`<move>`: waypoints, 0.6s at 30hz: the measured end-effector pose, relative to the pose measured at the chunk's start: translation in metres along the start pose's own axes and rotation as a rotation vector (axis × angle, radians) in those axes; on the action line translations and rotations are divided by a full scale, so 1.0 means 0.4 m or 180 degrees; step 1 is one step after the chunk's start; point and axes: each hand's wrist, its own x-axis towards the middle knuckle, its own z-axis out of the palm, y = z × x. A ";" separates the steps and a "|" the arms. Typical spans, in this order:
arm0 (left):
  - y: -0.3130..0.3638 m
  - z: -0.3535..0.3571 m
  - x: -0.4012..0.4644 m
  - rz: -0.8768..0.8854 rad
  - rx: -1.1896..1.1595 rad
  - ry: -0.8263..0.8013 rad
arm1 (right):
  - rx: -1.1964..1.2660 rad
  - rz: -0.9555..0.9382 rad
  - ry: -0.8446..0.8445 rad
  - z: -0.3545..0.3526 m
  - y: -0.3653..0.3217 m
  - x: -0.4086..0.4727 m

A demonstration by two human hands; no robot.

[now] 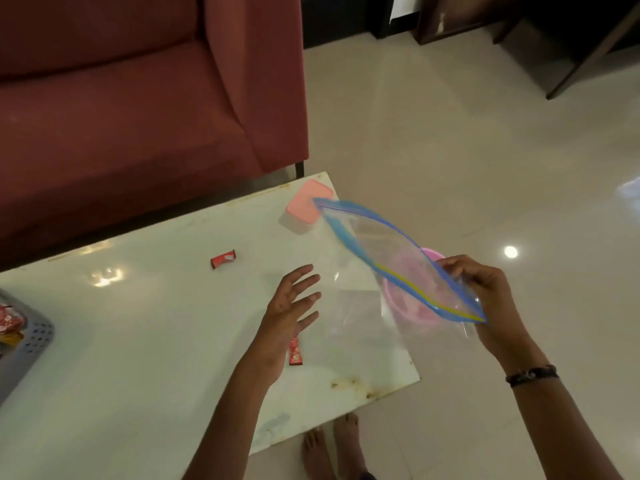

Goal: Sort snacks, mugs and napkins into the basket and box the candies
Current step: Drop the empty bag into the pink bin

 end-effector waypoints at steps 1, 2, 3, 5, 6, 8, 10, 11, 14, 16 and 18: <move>-0.007 0.021 0.001 -0.0036 0.0082 -0.0073 | 0.0046 0.0056 0.0301 -0.025 0.019 0.000; -0.015 0.046 0.005 -0.0075 0.0124 -0.0136 | 0.0062 0.0161 0.0673 -0.049 0.044 0.003; -0.022 0.073 0.009 -0.0104 0.0155 -0.0192 | 0.0082 0.0311 0.1064 -0.070 0.073 0.008; -0.040 0.131 0.024 -0.0142 0.0236 -0.0310 | 0.0202 0.0633 0.1723 -0.103 0.144 0.024; -0.052 0.163 0.037 -0.0166 0.0276 -0.0353 | 0.0270 0.0781 0.1977 -0.114 0.186 0.031; -0.077 0.225 0.064 -0.0168 0.0362 -0.0415 | 0.0367 0.1012 0.2359 -0.133 0.294 0.047; -0.112 0.285 0.105 -0.0100 0.0451 -0.0411 | 0.0255 0.1101 0.2467 -0.137 0.391 0.063; -0.139 0.320 0.136 -0.0036 0.0517 -0.0406 | 0.0085 0.1105 0.2469 -0.139 0.439 0.071; -0.244 0.427 0.256 0.0092 0.0811 -0.0427 | -0.0700 0.0912 0.2235 -0.156 0.566 0.090; -0.318 0.486 0.335 0.0311 0.1113 -0.0505 | -0.1363 0.0774 0.1469 -0.166 0.646 0.093; -0.392 0.531 0.411 0.0647 0.1811 -0.0557 | -0.2396 0.0707 0.0351 -0.180 0.747 0.095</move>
